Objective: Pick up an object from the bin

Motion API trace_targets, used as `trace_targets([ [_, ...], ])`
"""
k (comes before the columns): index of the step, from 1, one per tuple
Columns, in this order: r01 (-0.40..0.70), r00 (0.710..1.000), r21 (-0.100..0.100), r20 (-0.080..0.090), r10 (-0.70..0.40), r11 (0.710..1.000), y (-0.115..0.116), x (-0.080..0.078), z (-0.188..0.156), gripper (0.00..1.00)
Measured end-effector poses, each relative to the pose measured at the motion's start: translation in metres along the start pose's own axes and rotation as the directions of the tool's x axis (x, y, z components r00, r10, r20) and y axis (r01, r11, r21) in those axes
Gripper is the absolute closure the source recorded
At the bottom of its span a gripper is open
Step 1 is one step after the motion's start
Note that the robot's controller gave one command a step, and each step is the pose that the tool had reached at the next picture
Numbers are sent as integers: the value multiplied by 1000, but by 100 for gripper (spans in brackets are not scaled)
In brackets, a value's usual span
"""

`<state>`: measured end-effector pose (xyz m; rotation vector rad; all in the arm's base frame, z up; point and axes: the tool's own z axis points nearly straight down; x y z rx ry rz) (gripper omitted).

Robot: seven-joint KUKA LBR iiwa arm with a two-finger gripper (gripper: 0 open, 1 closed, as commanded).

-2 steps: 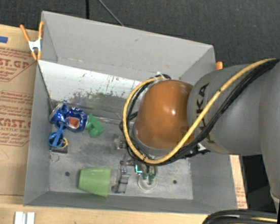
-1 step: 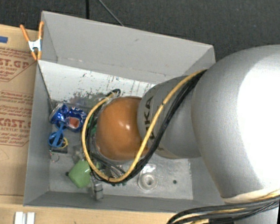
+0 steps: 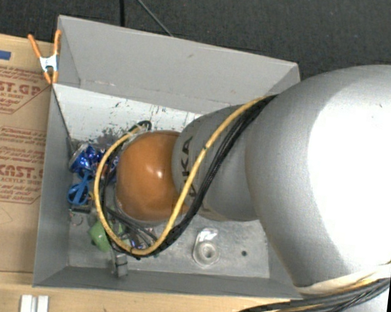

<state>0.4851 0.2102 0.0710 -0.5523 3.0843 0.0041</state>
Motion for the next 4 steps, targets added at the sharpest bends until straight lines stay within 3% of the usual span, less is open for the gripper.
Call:
trace_targets([
  [1,-1,1000,-1,-8,1,1000,0,2,1,100],
  [2,-2,1000,0,1,2,1000,-1,0,0,0],
  [3,-2,1000,-1,-8,2,1000,-1,2,1,100],
  [4,-2,1000,0,1,2,1000,-1,0,0,0],
])
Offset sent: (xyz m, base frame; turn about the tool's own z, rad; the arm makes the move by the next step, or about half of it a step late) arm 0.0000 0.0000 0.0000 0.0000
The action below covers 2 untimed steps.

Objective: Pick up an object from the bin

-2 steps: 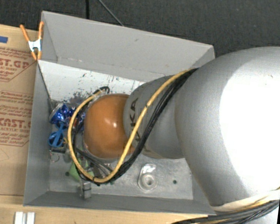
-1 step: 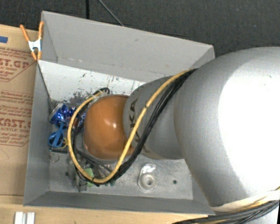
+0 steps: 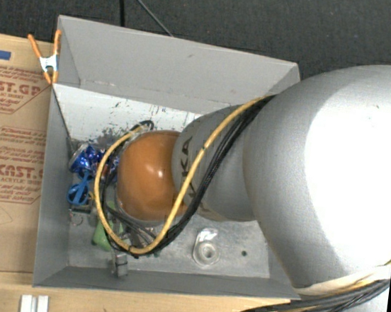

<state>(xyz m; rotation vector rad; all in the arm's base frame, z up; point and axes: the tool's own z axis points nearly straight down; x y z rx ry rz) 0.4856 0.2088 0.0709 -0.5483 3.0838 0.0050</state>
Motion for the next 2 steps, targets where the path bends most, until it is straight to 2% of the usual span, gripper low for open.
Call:
trace_targets([
  [1,1,1000,0,-9,-1,1000,1,2,1,100],
  [2,0,1000,0,0,0,1000,0,0,0,0],
])
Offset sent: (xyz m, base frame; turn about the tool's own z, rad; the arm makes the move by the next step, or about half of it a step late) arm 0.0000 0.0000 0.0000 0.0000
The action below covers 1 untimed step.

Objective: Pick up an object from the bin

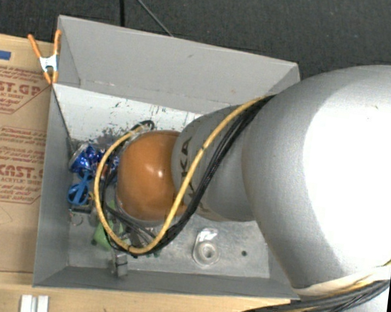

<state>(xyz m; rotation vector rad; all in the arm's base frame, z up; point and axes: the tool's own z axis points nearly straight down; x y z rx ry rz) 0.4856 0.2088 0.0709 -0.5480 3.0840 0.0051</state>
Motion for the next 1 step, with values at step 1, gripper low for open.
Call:
trace_targets([
  [1,1,1000,0,-9,-1,1000,1,2,1,100],
])
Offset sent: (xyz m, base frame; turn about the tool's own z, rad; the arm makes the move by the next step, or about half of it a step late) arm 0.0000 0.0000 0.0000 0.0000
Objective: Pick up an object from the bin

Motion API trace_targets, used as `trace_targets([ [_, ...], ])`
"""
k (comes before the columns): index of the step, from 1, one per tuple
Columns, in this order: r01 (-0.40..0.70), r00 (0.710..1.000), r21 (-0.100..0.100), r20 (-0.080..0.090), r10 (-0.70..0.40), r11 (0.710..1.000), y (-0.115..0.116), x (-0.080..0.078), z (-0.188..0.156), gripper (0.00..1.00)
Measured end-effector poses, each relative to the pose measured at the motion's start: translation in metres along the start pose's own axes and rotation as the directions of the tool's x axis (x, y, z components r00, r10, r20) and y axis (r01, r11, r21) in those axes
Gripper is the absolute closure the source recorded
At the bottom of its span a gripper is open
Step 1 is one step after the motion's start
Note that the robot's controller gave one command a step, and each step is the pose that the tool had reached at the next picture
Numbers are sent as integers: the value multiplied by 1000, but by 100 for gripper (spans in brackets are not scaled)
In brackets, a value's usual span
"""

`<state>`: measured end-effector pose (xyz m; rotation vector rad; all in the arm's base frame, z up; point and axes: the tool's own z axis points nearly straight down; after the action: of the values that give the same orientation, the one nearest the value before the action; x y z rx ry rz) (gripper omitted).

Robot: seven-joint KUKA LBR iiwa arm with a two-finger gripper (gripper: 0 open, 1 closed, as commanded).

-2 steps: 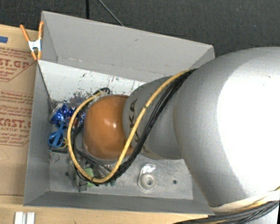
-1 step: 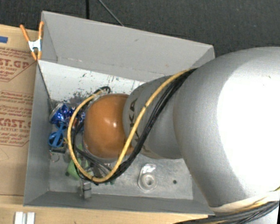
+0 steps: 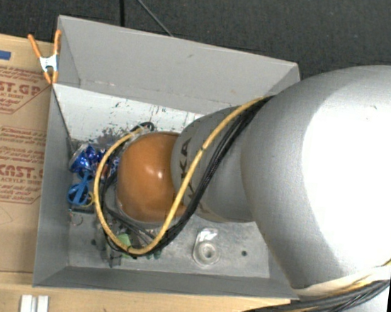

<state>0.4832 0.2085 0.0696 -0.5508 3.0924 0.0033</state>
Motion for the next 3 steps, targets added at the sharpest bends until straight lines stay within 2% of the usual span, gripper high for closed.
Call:
trace_targets([
  [1,285,958,2,1,-285,958,-18,-17,-17,100],
  [2,269,963,5,8,-270,963,-37,-13,-132,100],
  [3,707,707,-1,-2,-707,707,-33,-4,-58,100],
])
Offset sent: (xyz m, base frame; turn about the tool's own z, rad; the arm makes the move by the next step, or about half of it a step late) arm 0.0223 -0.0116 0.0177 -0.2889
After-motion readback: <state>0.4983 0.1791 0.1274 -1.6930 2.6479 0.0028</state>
